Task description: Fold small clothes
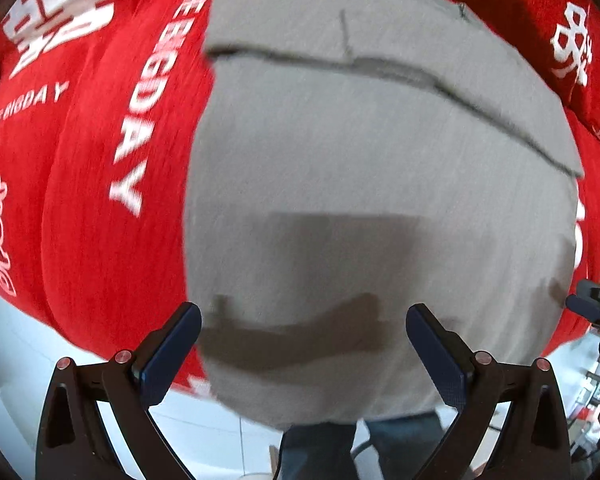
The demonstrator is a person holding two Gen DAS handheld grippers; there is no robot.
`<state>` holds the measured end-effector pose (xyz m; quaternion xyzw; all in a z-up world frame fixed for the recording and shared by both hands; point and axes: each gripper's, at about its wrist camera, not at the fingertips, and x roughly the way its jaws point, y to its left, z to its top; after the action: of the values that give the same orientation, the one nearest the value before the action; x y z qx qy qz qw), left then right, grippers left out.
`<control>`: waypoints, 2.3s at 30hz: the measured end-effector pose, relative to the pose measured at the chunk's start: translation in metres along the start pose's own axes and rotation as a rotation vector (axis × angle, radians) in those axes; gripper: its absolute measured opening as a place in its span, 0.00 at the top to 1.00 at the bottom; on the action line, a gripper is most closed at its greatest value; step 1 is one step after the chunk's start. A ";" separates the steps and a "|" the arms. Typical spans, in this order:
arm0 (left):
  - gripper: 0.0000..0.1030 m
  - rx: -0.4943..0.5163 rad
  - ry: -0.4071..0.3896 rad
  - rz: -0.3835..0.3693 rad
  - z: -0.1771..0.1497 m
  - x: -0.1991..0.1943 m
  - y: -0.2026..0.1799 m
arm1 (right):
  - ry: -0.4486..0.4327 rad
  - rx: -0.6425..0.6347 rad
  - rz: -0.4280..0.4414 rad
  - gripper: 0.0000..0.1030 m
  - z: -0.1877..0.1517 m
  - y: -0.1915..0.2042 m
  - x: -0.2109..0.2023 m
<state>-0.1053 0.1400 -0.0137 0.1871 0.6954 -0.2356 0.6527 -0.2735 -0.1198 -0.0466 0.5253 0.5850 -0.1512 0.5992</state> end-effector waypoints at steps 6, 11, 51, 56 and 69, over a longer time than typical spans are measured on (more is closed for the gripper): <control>0.00 0.002 0.062 -0.024 -0.047 0.020 0.026 | 0.038 0.019 -0.007 0.22 -0.048 -0.027 0.022; 0.00 -0.002 0.117 -0.046 -0.078 0.042 0.028 | 0.070 0.043 -0.018 0.22 -0.073 -0.049 0.045; 0.90 -0.022 -0.134 -0.322 0.083 -0.027 0.013 | -0.107 0.026 0.315 0.85 0.091 0.024 -0.011; 0.90 0.015 -0.147 -0.241 0.098 -0.037 0.008 | -0.087 0.141 0.374 0.82 0.108 0.014 -0.008; 0.15 0.051 -0.188 -0.049 0.126 -0.065 0.001 | -0.135 0.154 0.394 0.55 0.151 0.010 -0.038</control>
<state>0.0032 0.0719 0.0467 0.1636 0.6290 -0.2859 0.7041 -0.1936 -0.2539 -0.0448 0.6623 0.4162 -0.1102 0.6132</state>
